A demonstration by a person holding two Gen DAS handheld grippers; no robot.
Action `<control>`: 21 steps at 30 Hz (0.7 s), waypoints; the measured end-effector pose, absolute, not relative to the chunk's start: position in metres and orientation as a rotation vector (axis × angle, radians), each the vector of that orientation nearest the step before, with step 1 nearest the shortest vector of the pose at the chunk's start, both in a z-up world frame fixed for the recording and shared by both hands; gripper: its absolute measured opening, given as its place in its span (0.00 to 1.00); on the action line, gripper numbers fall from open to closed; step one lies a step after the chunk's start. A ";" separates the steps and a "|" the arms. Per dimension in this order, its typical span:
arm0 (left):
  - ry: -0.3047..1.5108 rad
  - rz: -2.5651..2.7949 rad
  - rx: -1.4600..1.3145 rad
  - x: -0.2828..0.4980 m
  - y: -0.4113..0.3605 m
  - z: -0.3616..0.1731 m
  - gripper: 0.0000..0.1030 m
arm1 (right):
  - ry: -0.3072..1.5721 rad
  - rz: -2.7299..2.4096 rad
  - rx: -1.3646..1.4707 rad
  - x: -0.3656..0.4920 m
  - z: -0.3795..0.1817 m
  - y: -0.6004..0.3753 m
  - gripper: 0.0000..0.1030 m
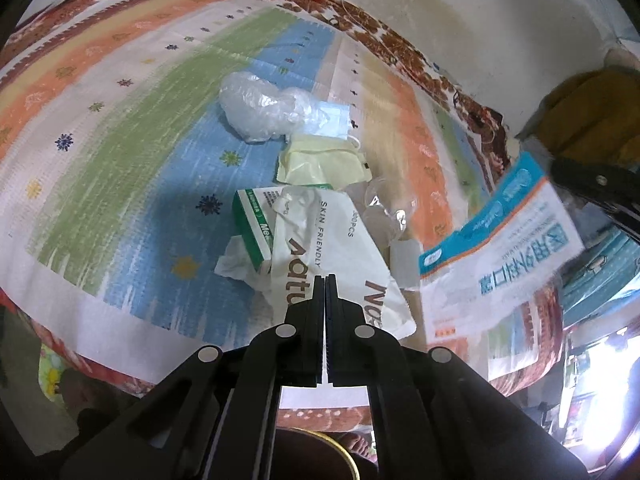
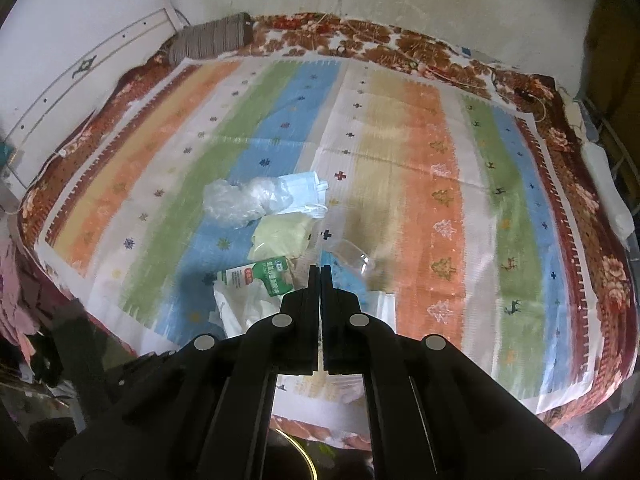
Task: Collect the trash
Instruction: 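Lift the blue-printed bag with right tool while left tool lifts the Natural bag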
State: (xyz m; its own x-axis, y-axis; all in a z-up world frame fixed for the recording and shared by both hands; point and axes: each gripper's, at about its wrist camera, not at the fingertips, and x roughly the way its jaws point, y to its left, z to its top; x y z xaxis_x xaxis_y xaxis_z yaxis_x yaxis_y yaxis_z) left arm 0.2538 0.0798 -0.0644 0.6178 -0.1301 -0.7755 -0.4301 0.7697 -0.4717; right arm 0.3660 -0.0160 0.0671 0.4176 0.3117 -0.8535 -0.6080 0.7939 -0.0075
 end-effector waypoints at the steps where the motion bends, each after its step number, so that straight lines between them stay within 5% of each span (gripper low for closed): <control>1: 0.908 0.191 -0.690 0.254 0.080 -0.064 0.00 | 0.977 0.593 -0.330 0.364 0.069 -0.022 0.00; 7: 0.898 0.192 -0.660 0.256 0.078 -0.059 0.04 | 0.965 0.611 -0.268 0.353 0.067 -0.046 0.00; 9: 0.898 0.188 -0.644 0.258 0.076 -0.058 0.21 | 0.958 0.621 -0.242 0.348 0.066 -0.053 0.00; 15: 0.918 0.173 -0.591 0.272 0.068 -0.061 0.50 | 0.927 0.644 -0.198 0.334 0.059 -0.070 0.00; 21: 0.949 0.200 -0.625 0.278 0.073 -0.067 0.55 | 0.944 0.661 -0.133 0.332 0.049 -0.089 0.00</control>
